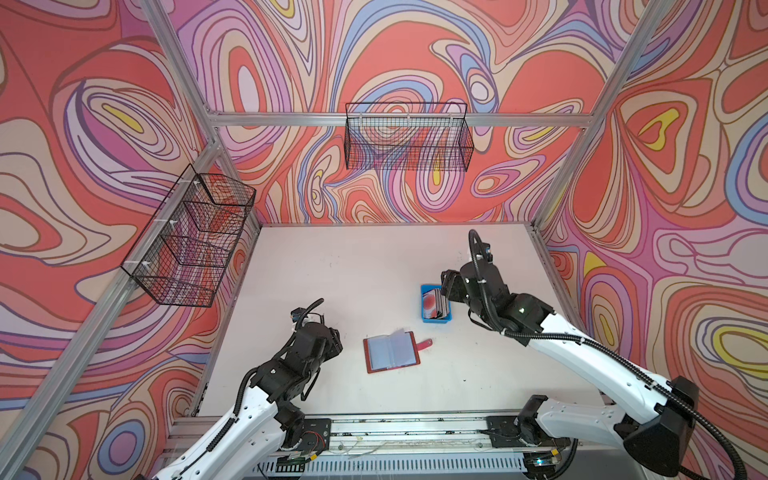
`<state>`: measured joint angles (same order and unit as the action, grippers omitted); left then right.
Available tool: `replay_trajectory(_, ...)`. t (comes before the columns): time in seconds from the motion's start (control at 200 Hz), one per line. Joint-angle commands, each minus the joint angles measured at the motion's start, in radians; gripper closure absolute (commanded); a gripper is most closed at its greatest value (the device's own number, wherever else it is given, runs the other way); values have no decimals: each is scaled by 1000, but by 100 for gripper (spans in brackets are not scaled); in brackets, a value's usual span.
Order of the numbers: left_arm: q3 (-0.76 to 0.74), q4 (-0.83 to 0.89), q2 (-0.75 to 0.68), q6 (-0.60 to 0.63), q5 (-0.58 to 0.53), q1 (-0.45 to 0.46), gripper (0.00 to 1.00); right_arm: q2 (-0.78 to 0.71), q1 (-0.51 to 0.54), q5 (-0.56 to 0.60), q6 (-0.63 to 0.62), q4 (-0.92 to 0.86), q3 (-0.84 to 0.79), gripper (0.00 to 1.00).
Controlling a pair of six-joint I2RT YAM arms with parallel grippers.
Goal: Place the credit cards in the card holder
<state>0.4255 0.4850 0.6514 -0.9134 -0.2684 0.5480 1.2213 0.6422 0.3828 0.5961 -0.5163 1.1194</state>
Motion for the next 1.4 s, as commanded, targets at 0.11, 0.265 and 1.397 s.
replay_trajectory(0.11, -13, 82, -3, -34, -176, -4, 43, 129, -173, -310, -108, -7, 13, 27)
replay_trajectory(0.265, -54, -11, -27, 23, -111, -3, 40, 214, -189, -344, -104, 23, -12, 30)
replay_trajectory(1.397, -78, -34, -68, 33, -84, -3, 35, 619, -95, -120, -159, -30, 76, 26)
